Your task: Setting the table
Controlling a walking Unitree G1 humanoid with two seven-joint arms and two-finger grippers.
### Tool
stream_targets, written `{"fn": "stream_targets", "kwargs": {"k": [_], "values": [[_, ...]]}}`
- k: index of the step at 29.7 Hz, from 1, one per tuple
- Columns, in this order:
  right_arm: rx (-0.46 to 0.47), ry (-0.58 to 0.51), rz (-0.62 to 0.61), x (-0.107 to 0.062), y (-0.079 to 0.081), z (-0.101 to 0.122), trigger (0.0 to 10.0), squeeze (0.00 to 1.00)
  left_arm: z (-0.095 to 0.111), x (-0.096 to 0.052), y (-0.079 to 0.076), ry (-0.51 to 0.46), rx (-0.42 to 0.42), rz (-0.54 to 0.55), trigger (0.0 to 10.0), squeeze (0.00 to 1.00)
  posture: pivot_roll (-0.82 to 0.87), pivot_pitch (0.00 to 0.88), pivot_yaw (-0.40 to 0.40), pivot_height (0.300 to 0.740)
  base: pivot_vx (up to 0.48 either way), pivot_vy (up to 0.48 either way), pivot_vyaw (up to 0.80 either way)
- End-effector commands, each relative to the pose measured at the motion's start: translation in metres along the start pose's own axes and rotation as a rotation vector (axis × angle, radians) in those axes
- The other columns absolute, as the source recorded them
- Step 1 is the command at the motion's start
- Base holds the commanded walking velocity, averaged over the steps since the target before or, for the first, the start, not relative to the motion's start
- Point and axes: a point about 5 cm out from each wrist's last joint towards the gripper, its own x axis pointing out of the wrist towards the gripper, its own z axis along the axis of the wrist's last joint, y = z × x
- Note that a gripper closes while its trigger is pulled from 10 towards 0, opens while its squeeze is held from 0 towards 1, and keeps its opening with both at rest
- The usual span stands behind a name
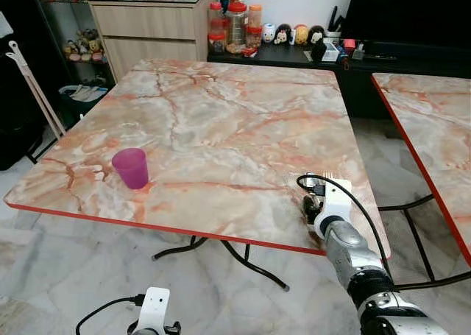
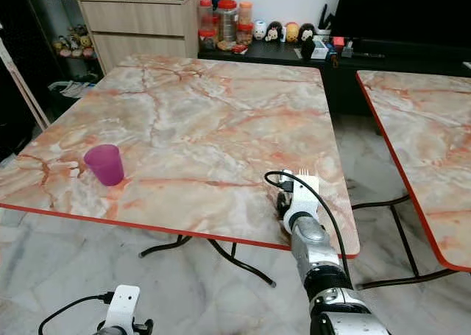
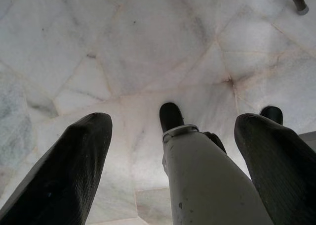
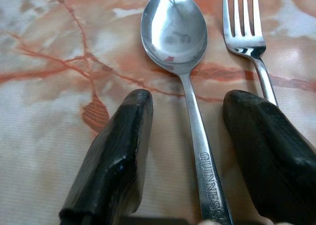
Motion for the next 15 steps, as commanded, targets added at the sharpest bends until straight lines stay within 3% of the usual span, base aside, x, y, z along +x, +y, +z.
{"fn": "stream_targets", "kwargs": {"k": [1, 15], "values": [[0.003, 0.024, -0.022, 0.0009, -0.0037, -0.0002, 0.0, 0.00, -0.0028, -0.0002, -0.0009, 0.018, -0.016, -0.010, 10.0, 0.00, -0.03, 0.000, -0.025, 0.740, 0.000, 0.000, 0.00], [0.002, 0.031, -0.015, 0.0014, -0.0026, -0.0007, 0.0, 0.00, -0.0016, 0.0001, -0.0013, 0.019, -0.014, -0.015, 10.0, 0.00, -0.02, 0.000, -0.027, 0.740, 0.000, 0.000, 0.00]]}}
